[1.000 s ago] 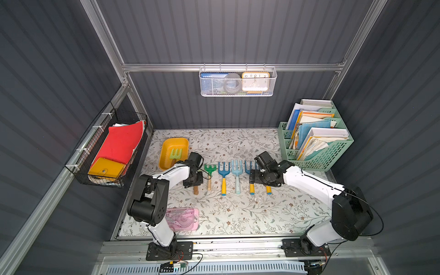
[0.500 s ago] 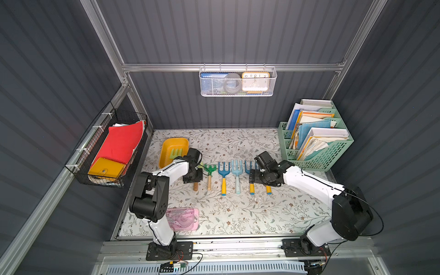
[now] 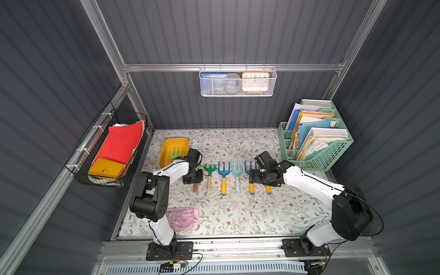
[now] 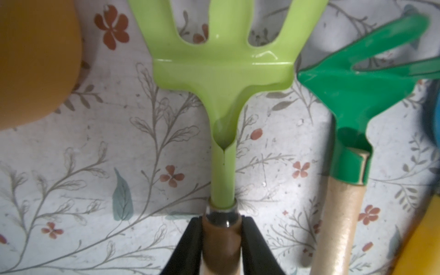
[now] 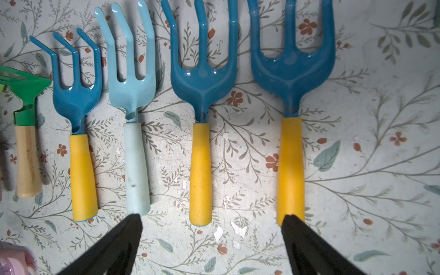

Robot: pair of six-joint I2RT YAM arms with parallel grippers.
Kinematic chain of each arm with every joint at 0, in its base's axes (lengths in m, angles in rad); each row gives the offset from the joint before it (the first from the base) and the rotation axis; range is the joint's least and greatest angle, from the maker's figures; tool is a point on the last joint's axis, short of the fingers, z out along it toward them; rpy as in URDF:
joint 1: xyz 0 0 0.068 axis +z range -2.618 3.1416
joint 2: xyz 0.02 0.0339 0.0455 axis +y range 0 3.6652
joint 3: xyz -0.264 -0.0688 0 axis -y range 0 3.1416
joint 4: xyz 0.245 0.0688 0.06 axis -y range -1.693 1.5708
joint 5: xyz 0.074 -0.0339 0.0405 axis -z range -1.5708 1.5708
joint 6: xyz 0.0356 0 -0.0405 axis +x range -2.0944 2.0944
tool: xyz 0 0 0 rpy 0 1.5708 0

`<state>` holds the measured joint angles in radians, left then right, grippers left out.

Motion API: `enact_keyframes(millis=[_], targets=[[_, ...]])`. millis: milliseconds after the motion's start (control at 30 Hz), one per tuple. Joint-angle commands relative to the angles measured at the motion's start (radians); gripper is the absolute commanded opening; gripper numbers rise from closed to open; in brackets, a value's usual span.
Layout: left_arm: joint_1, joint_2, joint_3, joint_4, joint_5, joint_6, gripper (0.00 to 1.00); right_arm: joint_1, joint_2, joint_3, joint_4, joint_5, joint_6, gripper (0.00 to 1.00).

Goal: Take the hand rake out of the storage box
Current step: Place the rake at the center of the board, then pick up the rake from the storage box.

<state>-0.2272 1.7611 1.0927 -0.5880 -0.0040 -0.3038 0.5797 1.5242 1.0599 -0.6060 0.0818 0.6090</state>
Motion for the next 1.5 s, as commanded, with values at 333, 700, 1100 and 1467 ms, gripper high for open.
enact_keyframes(millis=[333, 700, 1100, 1467], targets=[[0.012, -0.085, 0.045, -0.03, -0.029, -0.08, 0.46, 0.007, -0.006, 0.003, -0.018, 0.009, -0.009, 0.96], [0.127, -0.021, 0.311, -0.064, -0.132, -0.107, 0.47, 0.007, -0.015, 0.018, -0.036, 0.027, -0.018, 0.96], [0.32, 0.079, 0.36, -0.052, -0.107, -0.132, 0.48, 0.006, -0.022, 0.023, -0.039, 0.032, -0.023, 0.97], [0.341, 0.167, 0.331, -0.012, -0.07, -0.117, 0.47, 0.006, 0.01, 0.03, -0.027, 0.02, -0.025, 0.97]])
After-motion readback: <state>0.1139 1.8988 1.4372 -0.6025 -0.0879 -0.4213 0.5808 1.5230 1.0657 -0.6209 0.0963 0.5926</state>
